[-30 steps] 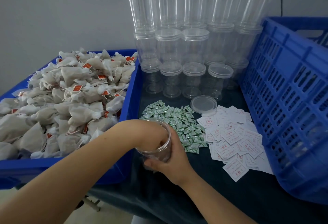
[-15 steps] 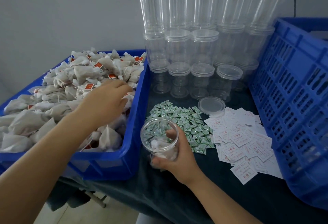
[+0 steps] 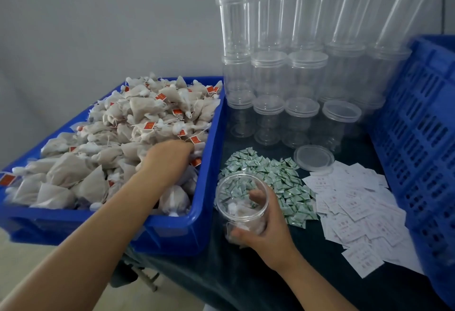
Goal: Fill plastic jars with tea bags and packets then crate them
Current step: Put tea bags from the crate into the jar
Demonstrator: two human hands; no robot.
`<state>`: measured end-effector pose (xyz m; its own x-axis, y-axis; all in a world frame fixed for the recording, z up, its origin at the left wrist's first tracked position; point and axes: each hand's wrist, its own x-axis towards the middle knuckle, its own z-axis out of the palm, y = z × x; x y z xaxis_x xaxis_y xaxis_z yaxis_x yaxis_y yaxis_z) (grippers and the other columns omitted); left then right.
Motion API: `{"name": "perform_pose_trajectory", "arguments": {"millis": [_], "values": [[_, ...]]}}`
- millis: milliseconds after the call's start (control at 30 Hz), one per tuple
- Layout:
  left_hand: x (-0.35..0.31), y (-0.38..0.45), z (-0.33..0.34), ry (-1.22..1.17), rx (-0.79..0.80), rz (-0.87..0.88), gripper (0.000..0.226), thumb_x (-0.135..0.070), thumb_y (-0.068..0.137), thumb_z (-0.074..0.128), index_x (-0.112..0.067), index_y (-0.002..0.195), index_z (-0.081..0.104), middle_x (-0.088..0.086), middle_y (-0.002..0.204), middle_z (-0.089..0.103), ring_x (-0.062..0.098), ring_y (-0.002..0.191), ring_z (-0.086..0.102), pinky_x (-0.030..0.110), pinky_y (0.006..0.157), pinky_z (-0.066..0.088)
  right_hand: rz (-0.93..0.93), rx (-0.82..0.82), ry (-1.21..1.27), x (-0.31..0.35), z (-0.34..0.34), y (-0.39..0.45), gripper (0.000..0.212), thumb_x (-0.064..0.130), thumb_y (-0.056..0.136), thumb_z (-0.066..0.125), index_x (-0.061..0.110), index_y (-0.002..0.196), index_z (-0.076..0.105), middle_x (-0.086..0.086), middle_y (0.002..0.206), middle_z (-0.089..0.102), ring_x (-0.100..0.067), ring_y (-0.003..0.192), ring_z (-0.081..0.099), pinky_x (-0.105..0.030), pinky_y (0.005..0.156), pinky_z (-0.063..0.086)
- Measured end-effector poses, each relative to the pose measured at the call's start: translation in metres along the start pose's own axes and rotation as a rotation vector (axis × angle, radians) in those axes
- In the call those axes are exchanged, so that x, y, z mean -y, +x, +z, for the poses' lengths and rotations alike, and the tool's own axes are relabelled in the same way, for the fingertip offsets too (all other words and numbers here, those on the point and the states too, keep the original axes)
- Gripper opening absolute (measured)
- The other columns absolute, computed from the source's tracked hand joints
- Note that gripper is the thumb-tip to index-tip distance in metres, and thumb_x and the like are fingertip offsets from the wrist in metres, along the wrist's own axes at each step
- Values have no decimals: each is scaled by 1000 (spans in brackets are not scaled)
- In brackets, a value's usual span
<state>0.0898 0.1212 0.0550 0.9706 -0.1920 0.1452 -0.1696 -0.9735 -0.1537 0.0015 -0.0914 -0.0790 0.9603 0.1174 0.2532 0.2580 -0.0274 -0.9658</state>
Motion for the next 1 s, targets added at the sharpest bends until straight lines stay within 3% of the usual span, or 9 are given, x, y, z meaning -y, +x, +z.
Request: {"name": "perform_pose_trajectory", "arguments": {"millis": [67, 167, 367, 433, 533, 600, 767, 867, 1000], "values": [[-1, 0, 0, 43, -61, 11, 8, -26, 89, 55, -20, 94, 59, 0, 95, 64, 22, 92, 61, 33, 72, 49, 8, 1, -1, 0, 0, 0, 98, 46, 48, 91, 73, 126, 39, 36, 121, 48, 6, 120, 53, -14, 92, 48], [-3, 0, 1, -22, -172, 14, 9, -25, 92, 51, -18, 87, 56, 1, 90, 63, 24, 87, 61, 33, 66, 43, 14, -6, -2, 2, -1, -1, 97, 48, 47, 92, 75, 124, 39, 25, 127, 48, 4, 120, 53, -18, 94, 49], [-9, -4, -8, -494, -364, -9, 21, -21, 98, 45, -10, 82, 50, -1, 75, 48, 13, 64, 46, 25, 54, 33, 27, 3, 0, 6, -1, -2, 101, 50, 48, 91, 55, 135, 40, 13, 134, 46, 8, 120, 51, -13, 92, 47], [-10, -6, -18, -600, -403, -33, 24, -27, 99, 44, -10, 83, 51, 0, 77, 51, 15, 67, 50, 26, 57, 41, 33, 11, 9, 7, -1, -2, 101, 49, 48, 91, 51, 136, 40, 13, 134, 46, 9, 120, 52, -12, 91, 47], [-9, -9, -33, -817, -354, -126, 29, -37, 93, 53, -10, 83, 52, 9, 77, 62, 28, 69, 62, 45, 65, 54, 34, 9, 11, 8, -1, -2, 101, 48, 49, 90, 48, 136, 39, 11, 135, 45, 11, 119, 51, -10, 90, 46], [-14, -13, -43, -1034, -295, -172, 32, -36, 87, 64, -7, 81, 50, 12, 82, 68, 30, 71, 67, 48, 64, 57, 32, 8, 17, 8, -1, -2, 100, 47, 49, 89, 47, 136, 39, 10, 135, 45, 12, 119, 50, -9, 90, 45], [-35, -24, -62, -1344, -122, -60, 25, -29, 70, 76, -16, 74, 55, -15, 74, 69, -1, 60, 65, 10, 48, 46, 28, 9, 8, 9, -1, -2, 100, 48, 49, 89, 48, 136, 38, 12, 134, 45, 11, 119, 50, -9, 91, 44], [-48, -30, -65, -1338, -3, 42, 20, -26, 65, 78, -22, 73, 60, -13, 78, 70, 2, 69, 68, 13, 57, 51, 29, 11, 15, 9, -1, -2, 101, 46, 49, 89, 50, 136, 38, 13, 134, 45, 9, 119, 52, -10, 89, 47], [-67, -38, -55, -1114, 54, 216, 16, -15, 75, 76, -23, 78, 64, -12, 81, 68, 2, 72, 65, 14, 65, 52, 25, 1, 10, 9, 0, -1, 98, 44, 51, 90, 65, 132, 38, 11, 135, 45, 6, 120, 52, -12, 90, 47]]}}
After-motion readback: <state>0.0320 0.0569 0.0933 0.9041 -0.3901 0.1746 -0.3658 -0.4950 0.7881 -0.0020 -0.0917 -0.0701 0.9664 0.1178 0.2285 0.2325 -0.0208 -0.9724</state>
